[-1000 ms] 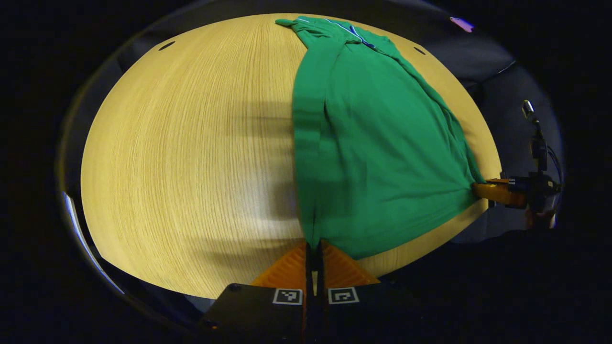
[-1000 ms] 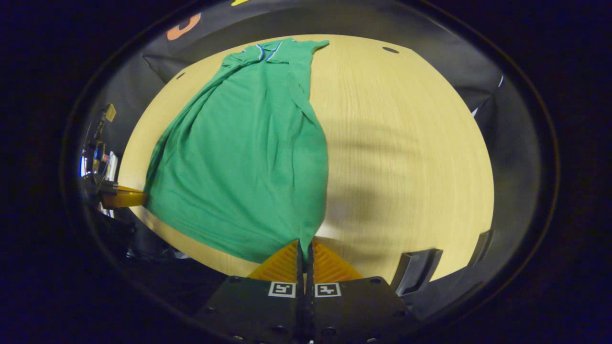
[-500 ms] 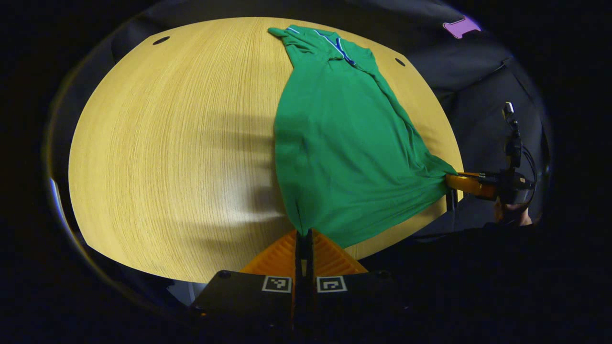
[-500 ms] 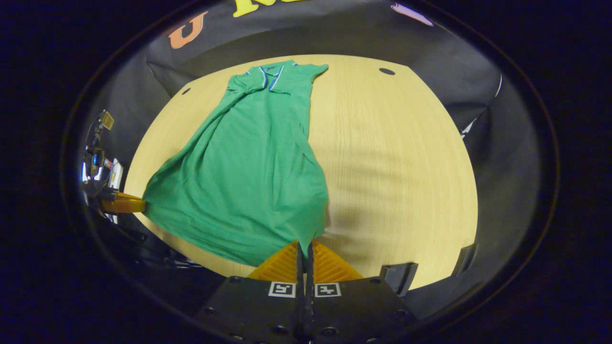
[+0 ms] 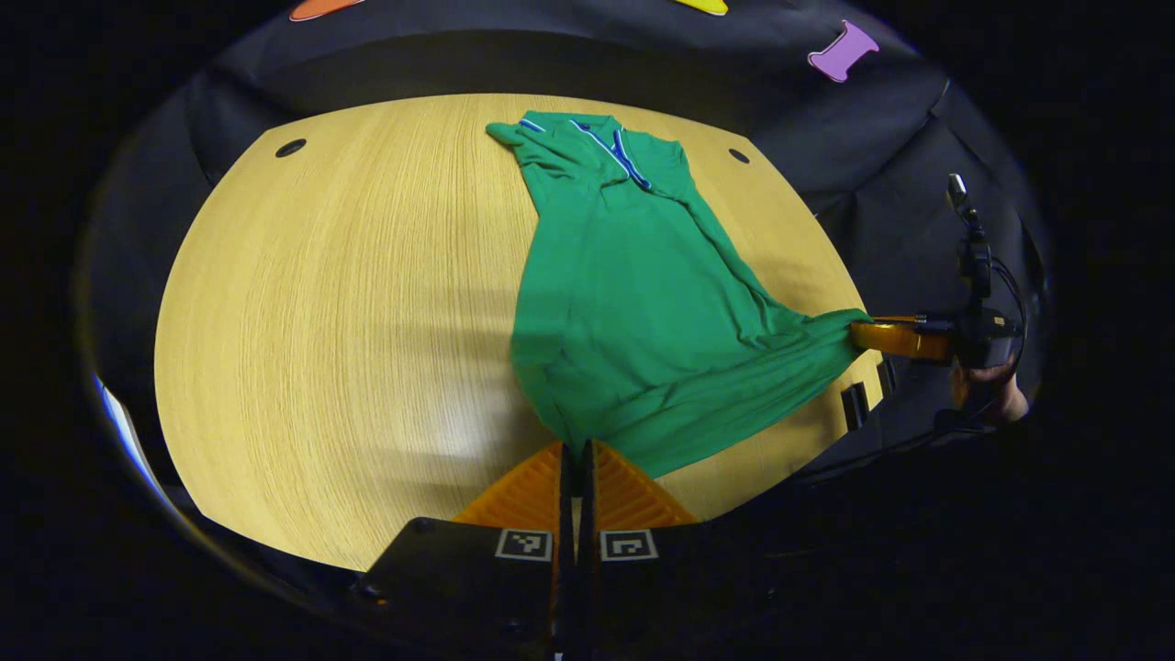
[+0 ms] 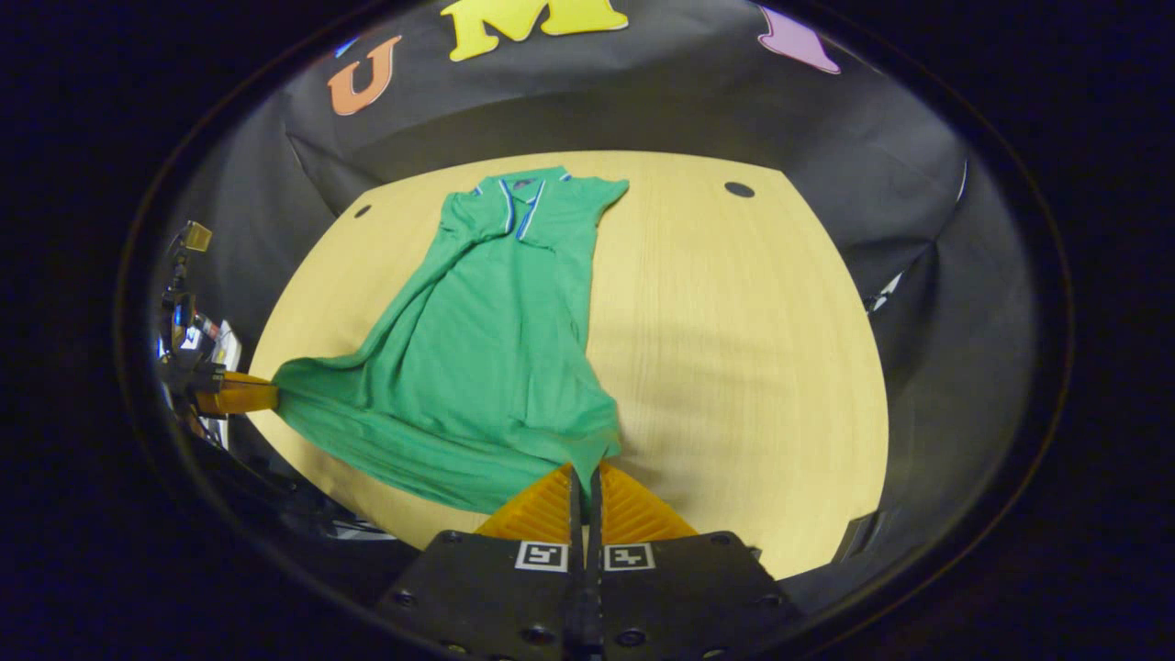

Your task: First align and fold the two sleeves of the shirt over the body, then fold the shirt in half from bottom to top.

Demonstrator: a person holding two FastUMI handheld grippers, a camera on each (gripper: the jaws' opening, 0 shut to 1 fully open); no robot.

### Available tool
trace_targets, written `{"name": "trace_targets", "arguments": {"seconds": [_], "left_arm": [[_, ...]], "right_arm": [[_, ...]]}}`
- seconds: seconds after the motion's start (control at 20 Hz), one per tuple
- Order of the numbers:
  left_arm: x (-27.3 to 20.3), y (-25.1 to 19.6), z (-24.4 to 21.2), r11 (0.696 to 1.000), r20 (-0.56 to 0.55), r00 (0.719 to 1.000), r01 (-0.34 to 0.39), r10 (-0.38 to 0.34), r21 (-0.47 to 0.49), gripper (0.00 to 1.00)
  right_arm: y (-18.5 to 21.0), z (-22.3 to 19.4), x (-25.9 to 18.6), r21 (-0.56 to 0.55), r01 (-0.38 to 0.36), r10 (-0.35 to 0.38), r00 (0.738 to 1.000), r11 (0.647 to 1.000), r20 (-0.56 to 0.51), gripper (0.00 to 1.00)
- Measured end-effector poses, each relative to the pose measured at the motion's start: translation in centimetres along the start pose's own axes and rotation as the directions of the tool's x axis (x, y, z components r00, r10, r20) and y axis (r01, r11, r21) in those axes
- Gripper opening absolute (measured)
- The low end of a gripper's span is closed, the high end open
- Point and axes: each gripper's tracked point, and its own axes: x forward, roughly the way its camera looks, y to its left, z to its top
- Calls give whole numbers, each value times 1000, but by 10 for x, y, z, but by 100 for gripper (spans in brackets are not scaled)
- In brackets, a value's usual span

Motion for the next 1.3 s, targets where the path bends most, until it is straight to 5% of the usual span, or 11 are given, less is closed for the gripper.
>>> {"name": "trace_targets", "arguments": {"seconds": [0.85,1.3], "left_arm": [[-3,20,147,998,239,969,-51,55,-22,6],[31,40,229,997,335,939,-78,81,-21,6]], "right_arm": [[-9,157,-8,11,-22,19,972,1000,233,0],[-23,227,23,-11,-21,23,959,1000,281,0]]}}
